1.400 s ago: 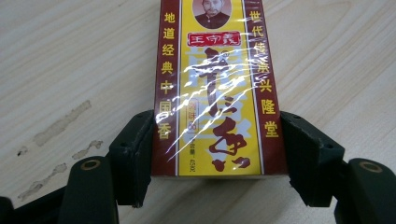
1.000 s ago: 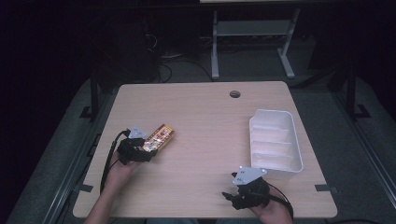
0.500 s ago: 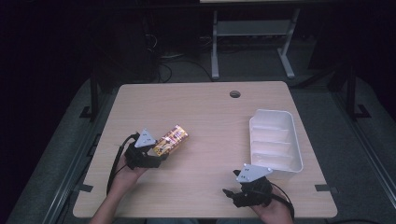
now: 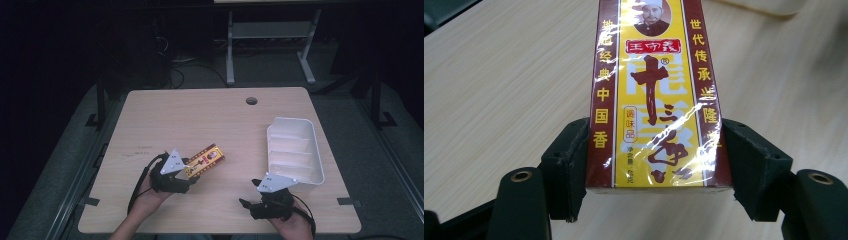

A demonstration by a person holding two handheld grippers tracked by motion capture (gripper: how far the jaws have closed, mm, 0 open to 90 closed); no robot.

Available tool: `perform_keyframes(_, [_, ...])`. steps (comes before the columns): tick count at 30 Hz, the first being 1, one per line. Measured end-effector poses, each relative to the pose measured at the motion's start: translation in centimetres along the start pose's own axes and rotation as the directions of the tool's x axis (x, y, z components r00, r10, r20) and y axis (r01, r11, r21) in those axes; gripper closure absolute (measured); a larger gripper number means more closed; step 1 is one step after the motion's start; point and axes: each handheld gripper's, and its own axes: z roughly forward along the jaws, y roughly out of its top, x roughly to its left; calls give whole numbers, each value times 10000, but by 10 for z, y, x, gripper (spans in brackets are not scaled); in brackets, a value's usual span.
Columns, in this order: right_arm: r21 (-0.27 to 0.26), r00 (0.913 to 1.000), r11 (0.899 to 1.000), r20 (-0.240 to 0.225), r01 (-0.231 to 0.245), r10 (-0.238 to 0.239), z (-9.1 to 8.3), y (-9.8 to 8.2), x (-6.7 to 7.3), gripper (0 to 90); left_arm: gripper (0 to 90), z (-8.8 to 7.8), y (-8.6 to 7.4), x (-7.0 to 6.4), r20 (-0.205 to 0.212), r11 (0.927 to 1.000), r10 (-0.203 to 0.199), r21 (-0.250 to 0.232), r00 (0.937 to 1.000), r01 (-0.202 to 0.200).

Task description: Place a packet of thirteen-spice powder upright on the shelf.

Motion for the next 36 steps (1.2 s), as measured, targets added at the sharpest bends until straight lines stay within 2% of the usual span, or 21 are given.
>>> perform_keyframes(4, [-177, 9997, 9995, 3, -243, 243, -2, 0, -3, 267, 325, 5, 6, -16, 233, 9992, 396, -75, 9989, -394])
perform_keyframes(6, [-278, 9993, 9991, 160, -321, 326, -3, 0, -3, 259, 325, 7, 8, -22, 300, 9984, 566, -106, 9979, -563])
perform_keyframes(13, [-669, 9966, 9949, 287, -750, 770, -6, 0, -7, 255, 325, 13, 14, -42, 601, 9931, 1171, -120, 9913, -1166])
perform_keyframes(20, [-1073, 9885, 9831, 166, -1480, 1506, -10, -2, -13, 260, 325, 21, 18, -58, 783, 9871, 1600, -117, 9840, -1596])
perform_keyframes(24, [-1149, 9776, 9709, -255, -2103, 2088, -11, -5, -19, 283, 326, 23, 20, -67, 812, 9784, 2063, -33, 9751, -2067])
perform_keyframes(28, [-1175, 9712, 9642, -491, -2376, 2333, -11, -6, -22, 286, 326, 23, 22, -75, 704, 9698, 2440, -123, 9672, -2438])
perform_keyframes(31, [-1160, 9722, 9654, -429, -2337, 2302, -10, -6, -21, 283, 326, 23, 23, -81, 395, 9578, 2874, -71, 9570, -2873])
perform_keyframes(36, [-1183, 9750, 9678, -249, -2222, 2208, -10, -5, -19, 277, 326, 16, 25, -87, -195, 9422, 3313, -464, 9433, -3318])
